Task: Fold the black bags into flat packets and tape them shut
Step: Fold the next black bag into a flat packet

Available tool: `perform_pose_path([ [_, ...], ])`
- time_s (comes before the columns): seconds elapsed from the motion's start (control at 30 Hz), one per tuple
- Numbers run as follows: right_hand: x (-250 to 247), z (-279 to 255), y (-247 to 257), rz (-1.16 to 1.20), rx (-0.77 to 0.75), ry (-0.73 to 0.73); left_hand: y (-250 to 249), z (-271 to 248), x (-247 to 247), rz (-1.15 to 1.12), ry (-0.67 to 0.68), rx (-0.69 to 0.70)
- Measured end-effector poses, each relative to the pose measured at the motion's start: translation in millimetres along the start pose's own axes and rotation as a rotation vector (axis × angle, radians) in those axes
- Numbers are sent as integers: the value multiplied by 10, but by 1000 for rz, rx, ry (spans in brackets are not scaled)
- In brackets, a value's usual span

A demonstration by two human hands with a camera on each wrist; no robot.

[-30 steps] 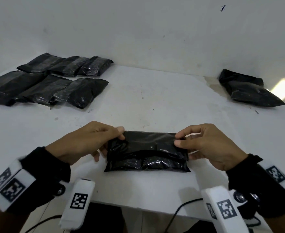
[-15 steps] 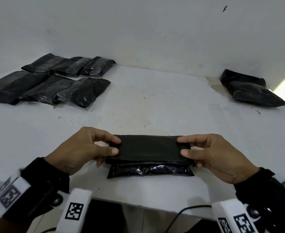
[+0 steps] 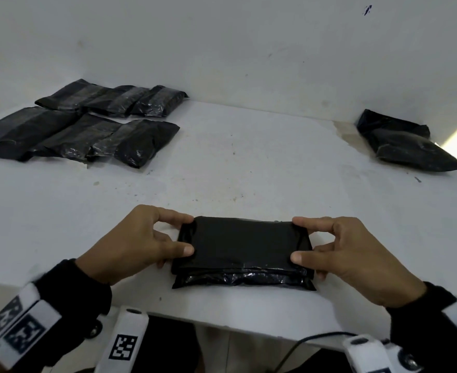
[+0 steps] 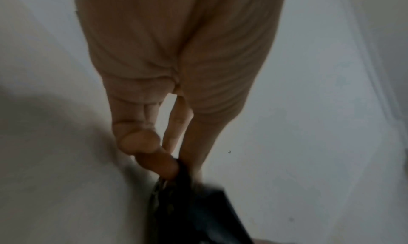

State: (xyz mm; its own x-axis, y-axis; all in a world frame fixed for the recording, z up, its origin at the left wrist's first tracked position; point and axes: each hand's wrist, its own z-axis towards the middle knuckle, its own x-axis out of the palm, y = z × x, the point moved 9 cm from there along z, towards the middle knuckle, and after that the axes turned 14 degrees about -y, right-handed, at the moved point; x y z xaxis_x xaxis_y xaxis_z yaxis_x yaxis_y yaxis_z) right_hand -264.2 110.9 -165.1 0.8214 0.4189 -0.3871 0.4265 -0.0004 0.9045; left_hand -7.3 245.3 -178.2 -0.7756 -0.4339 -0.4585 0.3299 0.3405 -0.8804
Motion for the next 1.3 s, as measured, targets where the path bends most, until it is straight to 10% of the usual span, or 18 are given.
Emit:
perform_pose_path([
  [0.17,12,9,146,-246,-141,-37,-356,18,-58,422,-143,324],
  [0.43,5,-26,278,-719,-319,-87,-803,-277,500,501,170,721],
  [0.63,251,-319,530,-722,-725,70,-780,-392,828,763,227,786],
  [1.3,54,697,512,-936,-558,-45,-1266,717,1237,952,117,699],
])
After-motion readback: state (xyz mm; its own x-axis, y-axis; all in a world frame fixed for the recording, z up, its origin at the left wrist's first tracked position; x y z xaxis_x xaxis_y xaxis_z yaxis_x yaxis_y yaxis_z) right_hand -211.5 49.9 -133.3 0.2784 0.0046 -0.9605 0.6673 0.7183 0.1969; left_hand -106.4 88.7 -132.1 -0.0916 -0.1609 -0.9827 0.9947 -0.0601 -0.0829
